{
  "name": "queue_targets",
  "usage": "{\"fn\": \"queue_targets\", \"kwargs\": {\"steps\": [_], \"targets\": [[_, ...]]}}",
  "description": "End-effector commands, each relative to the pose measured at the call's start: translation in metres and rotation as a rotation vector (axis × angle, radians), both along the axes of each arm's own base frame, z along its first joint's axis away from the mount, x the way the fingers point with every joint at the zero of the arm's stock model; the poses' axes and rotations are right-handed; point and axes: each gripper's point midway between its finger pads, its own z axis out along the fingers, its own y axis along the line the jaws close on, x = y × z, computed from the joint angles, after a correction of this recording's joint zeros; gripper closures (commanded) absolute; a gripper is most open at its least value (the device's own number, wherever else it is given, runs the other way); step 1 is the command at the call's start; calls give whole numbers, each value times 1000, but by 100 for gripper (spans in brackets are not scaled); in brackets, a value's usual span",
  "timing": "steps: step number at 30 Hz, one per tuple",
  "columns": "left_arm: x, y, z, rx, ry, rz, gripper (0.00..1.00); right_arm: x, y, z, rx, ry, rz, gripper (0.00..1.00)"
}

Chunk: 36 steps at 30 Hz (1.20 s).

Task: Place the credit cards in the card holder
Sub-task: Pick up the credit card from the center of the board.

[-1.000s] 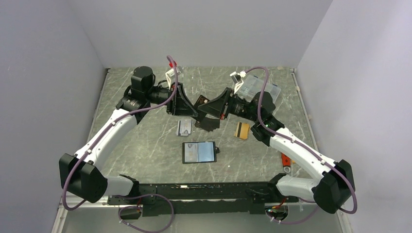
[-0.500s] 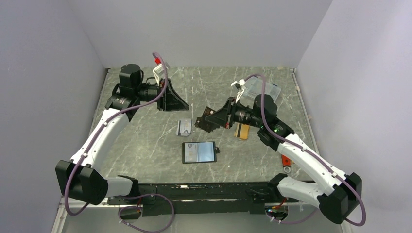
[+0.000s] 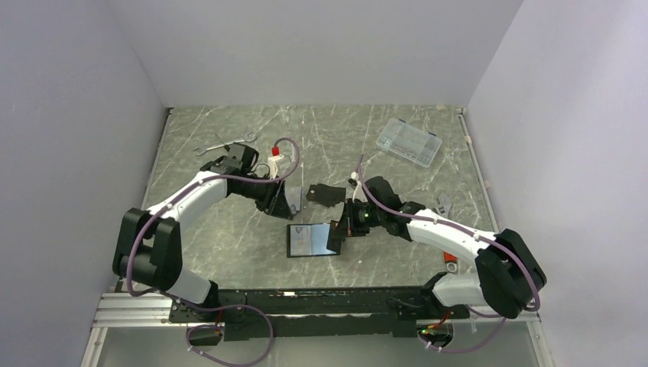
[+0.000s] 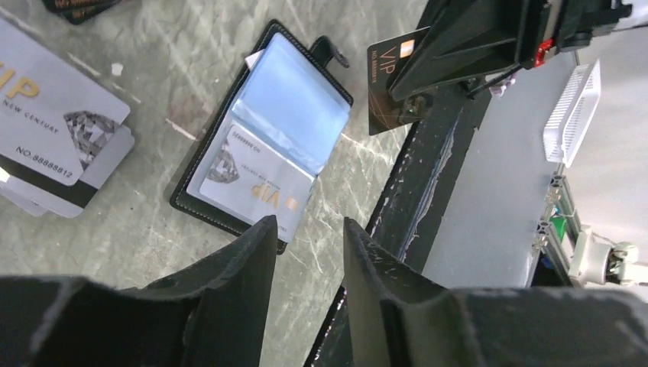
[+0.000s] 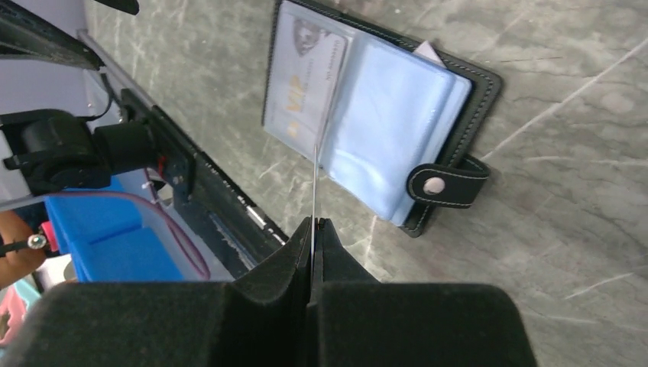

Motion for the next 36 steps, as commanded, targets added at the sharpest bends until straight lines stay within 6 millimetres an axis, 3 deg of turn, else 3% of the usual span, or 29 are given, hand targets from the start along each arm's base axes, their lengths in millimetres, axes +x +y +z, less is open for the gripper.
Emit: {"fn": "queue_targets", "kwargs": {"steps": [1,7,10,16,27,36], "targets": [[8,2,-19,46,31,40,53,19,6,-3,2,-69,-44,100],[1,12,-63,129,120,148,37,30,3,-16,-47,-99,-76,100],[-3,15,-76,149,160,175,21,39,-3,-20,-87,-138,-97,100],[-13,18,-95,168,193,198,11,42,-9,-36,-145,-132,-104,100],[-23,3,-117,181,306,138,11,25,-29,-68,-149,-62,-166,100],[-22,-10,-86,73,283,107,21,6,-38,-91,-111,19,-189,100]]}}
